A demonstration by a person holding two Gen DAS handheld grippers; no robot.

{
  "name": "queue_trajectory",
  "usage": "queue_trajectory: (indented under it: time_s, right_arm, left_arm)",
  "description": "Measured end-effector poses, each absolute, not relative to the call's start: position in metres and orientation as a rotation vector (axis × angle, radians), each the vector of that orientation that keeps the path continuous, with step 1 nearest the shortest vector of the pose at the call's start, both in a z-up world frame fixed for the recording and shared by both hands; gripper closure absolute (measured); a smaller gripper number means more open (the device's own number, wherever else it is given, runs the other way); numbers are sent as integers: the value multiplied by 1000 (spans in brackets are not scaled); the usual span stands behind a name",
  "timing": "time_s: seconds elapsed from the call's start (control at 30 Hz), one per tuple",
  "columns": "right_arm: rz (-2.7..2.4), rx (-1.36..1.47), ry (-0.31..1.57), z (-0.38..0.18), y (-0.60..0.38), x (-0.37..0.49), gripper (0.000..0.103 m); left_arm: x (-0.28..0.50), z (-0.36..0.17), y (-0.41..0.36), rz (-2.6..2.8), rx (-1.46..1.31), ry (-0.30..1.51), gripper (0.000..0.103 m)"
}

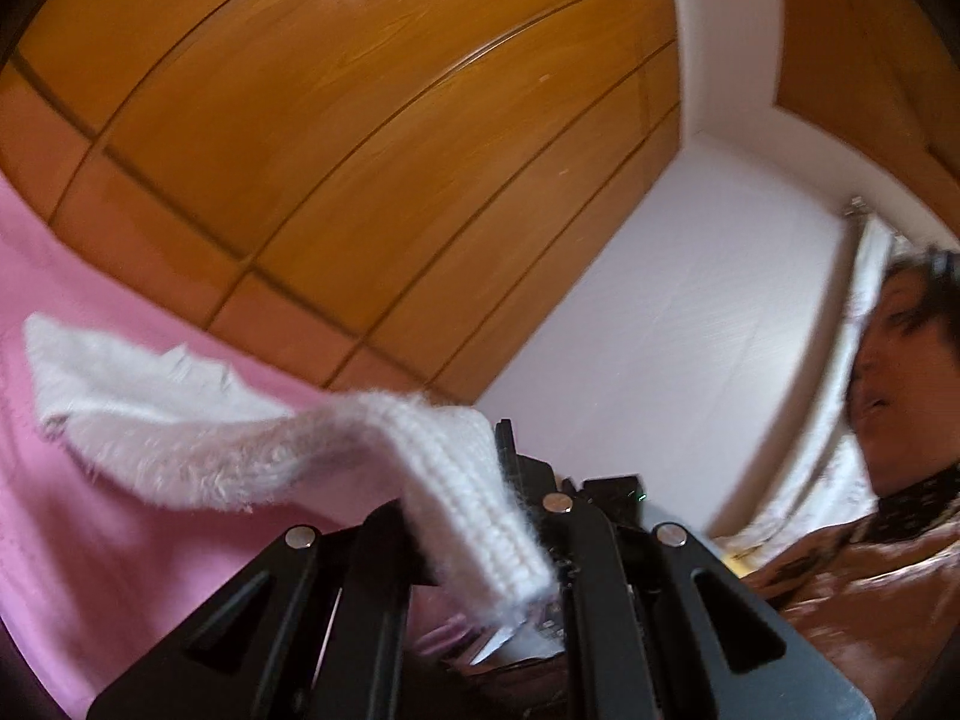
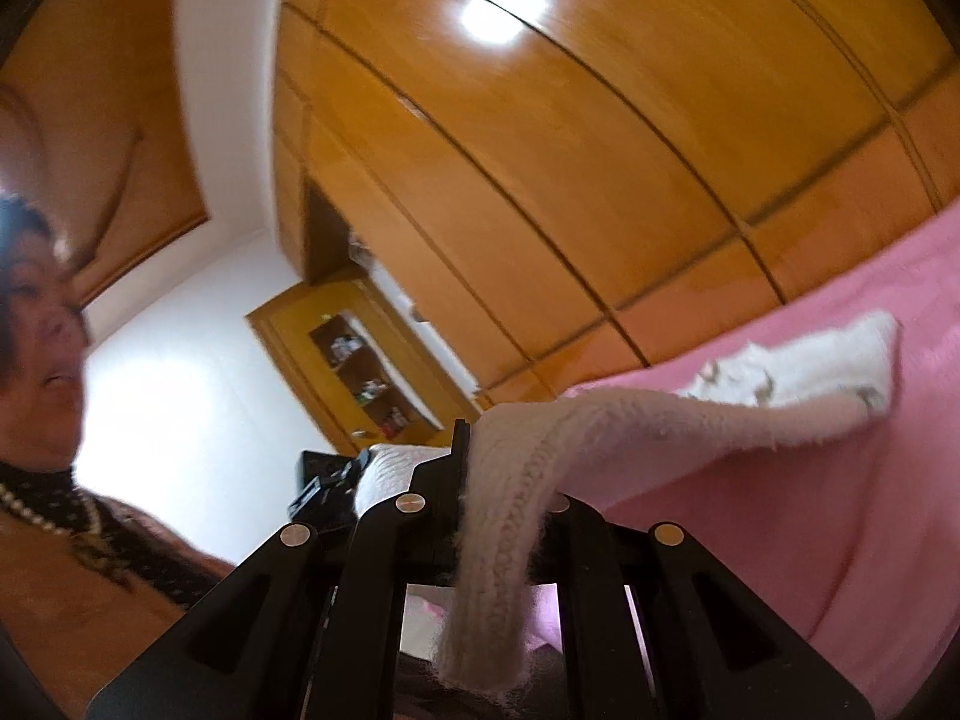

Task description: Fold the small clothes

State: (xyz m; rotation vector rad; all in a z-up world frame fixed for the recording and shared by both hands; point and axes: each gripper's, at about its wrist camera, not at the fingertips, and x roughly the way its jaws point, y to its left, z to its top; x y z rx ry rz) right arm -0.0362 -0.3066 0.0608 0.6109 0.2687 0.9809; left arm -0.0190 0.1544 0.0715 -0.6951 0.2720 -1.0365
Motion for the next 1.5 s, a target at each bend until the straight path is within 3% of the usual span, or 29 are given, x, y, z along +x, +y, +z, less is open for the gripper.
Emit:
queue_trajectory:
  time_s: [0.3, 0.77, 1.07, 1.13, 1.17, 1.2, 1.33, 1.4, 1.5]
  right_arm:
    - [1154, 547, 157, 92, -303, -70, 96]
    - [905, 781, 437, 31, -315, 36, 96]
    - [541, 877, 651, -44, -319, 129, 95]
    - [456, 877, 689, -61, -319, 142, 88]
    - [442, 890, 688, -69, -317, 145, 78]
    - [418, 899, 682, -77, -316, 145, 73]
    - [364, 817, 595, -80, -311, 138, 71]
    - [367, 780, 564, -81, -308, 134, 70]
    - [378, 706, 530, -78, -302, 124, 60]
  left_arm:
    - [-41, 100, 171, -1177, -725, 145, 92]
    - [51, 30, 176, -780, -821, 496, 93]
    - [154, -43, 161, -504, -782, 686, 95]
    - [176, -64, 159, -408, -798, 738, 82]
    - [180, -68, 159, -387, -807, 744, 59]
    - [185, -76, 159, -348, -812, 745, 43]
    - [183, -84, 145, -349, -710, 696, 37]
    - [178, -82, 133, -372, -628, 671, 26]
    - [174, -79, 123, -357, -548, 663, 25]
